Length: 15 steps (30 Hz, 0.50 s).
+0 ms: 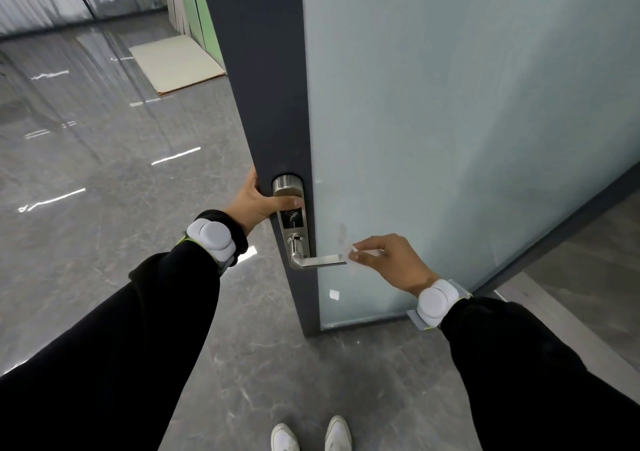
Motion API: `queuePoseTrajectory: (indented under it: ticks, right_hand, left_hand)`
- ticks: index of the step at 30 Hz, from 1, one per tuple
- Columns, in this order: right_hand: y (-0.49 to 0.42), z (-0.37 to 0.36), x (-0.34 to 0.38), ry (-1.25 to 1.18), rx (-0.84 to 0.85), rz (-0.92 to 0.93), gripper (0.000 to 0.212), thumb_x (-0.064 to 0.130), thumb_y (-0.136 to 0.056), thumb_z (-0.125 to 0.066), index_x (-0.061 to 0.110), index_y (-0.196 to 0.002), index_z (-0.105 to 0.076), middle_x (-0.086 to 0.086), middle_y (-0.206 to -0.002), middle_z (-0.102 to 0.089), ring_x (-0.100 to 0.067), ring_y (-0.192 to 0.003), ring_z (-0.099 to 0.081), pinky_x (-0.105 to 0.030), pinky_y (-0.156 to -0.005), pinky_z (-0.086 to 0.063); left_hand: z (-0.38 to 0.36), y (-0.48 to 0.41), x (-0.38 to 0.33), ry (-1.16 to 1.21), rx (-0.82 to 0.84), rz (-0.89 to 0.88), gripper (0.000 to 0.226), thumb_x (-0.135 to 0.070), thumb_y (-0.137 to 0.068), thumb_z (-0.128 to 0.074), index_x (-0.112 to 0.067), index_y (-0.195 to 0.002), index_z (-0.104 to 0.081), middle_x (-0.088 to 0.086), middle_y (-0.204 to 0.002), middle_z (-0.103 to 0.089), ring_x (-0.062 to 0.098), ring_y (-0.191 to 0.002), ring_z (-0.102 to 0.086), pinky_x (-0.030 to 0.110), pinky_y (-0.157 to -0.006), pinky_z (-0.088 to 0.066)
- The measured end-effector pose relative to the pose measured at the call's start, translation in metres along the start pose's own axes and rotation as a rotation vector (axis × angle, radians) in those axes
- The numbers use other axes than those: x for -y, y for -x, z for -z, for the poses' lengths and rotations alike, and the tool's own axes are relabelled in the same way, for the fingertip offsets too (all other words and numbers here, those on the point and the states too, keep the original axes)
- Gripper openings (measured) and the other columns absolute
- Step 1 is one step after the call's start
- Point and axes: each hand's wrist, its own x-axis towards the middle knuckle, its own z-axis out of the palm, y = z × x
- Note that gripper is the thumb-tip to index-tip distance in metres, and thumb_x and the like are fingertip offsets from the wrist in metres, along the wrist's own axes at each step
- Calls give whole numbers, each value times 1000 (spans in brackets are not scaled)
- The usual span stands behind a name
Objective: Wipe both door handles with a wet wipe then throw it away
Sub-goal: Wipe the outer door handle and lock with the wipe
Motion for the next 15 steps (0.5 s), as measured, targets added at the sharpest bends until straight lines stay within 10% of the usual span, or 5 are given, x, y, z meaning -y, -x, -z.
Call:
queuePoseTrajectory:
  ticks: [6,15]
  right_hand:
    - [14,-38,27,88,-419,262,16,33,-87,-69,21,-95,-77,10,-89,-65,-7,-83,-56,-16,-74,-44]
    - [24,-61,16,-1049,-761,-594,34,34,-89,-64,22,-60,-50,2,-63,-38,-16,-62,-35,-28,-60,-29]
  left_hand:
    - [0,0,1,27,8,-20,79,-1,-68,-84,-10,-136,-45,4,-113,-67,9,-93,-71,20,-74,-56]
    - [0,-5,5,46,7,-17,75,3,-70,-83,-9,-135,-46,2,-108,-68,7,-88,-72,18,-70,-56]
